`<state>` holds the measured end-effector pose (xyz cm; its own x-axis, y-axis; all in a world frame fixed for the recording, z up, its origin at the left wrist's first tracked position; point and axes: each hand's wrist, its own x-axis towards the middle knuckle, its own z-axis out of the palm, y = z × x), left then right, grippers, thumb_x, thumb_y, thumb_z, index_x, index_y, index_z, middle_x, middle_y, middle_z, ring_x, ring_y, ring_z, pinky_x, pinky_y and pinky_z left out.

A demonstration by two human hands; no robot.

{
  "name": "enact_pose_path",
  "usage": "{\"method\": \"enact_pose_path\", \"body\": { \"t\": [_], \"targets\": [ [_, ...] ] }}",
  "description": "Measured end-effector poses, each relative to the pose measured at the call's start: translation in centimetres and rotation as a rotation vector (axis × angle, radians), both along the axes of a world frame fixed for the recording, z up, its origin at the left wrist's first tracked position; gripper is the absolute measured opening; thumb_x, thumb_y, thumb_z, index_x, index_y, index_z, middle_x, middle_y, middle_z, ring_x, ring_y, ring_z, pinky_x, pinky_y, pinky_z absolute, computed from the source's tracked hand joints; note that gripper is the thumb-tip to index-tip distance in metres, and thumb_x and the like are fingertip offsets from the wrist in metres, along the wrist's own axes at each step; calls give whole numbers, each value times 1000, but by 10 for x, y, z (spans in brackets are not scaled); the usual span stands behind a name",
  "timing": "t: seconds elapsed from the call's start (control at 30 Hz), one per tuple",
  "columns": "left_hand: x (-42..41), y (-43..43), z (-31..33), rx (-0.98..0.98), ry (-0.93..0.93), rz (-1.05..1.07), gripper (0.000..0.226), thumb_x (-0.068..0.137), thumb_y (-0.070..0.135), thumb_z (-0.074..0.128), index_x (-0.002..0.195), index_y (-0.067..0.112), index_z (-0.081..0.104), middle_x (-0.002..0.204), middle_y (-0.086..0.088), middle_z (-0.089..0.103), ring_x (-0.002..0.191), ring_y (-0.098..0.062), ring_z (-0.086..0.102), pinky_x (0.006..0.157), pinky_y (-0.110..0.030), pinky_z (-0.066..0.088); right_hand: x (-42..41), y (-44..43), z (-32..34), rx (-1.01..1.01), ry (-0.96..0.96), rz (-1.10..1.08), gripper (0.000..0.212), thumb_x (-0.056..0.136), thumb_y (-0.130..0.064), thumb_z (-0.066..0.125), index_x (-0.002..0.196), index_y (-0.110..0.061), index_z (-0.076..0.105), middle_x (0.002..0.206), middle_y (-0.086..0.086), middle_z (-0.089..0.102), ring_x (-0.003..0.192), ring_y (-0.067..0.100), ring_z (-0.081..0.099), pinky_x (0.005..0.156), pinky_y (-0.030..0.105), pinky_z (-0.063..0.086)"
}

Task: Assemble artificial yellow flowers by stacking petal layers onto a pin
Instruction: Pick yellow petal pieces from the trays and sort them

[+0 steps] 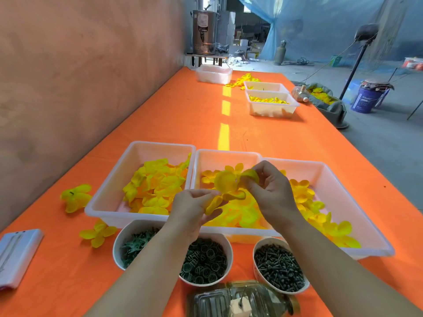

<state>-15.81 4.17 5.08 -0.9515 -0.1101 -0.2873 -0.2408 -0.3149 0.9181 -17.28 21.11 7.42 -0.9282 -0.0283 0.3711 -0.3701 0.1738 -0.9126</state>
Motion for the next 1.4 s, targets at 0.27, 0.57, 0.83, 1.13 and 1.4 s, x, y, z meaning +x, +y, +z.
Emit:
{"method": "enact_pose_path", "body": {
  "t": [0.27, 0.57, 0.83, 1.13, 1.4],
  "targets": [
    [0, -13, -10, -594, 144, 224, 18, 79, 17, 82, 73, 31, 73, 88, 17, 67, 89, 2, 58, 69, -12, 44, -11, 39, 21, -200, 53, -304, 15, 94, -14, 68, 89, -18, 55, 50, 0, 62, 49, 12, 65, 55, 27, 55],
    [-36, 2, -25, -543, 109, -28, 47, 93, 2, 60, 137, 19, 57, 136, -7, 60, 111, -22, 63, 85, -44, 56, -20, 35, -34, 181, -222, -380, 21, 96, -21, 64, 77, -24, 56, 64, 6, 55, 53, 28, 57, 54, 43, 57],
    [-26, -10, -19, -899, 258, -246, 22, 92, 20, 67, 113, 23, 72, 130, 2, 65, 117, -13, 59, 91, -28, 44, -37, 8, -38, 347, -365, -291, 28, 97, -16, 60, 124, -10, 59, 88, 12, 62, 75, 33, 64, 71, 49, 58],
    [-26, -87, -6, -1191, 251, 61, 21, 89, 12, 68, 110, 15, 71, 111, -2, 72, 98, -22, 67, 84, -37, 52, -65, 7, -13, 1170, -410, -88, 45, 88, -6, 51, 131, -17, 57, 131, 9, 61, 117, 28, 59, 82, 29, 45],
    [-67, -143, -42, -1486, -122, -170, 51, 79, 19, 72, 127, 21, 56, 131, -15, 45, 115, -37, 54, 95, -42, 49, -53, -18, -4, 1196, -213, -155, 57, 89, -26, 60, 143, -20, 43, 129, 10, 56, 116, 31, 57, 82, 36, 48]
  ]
}}
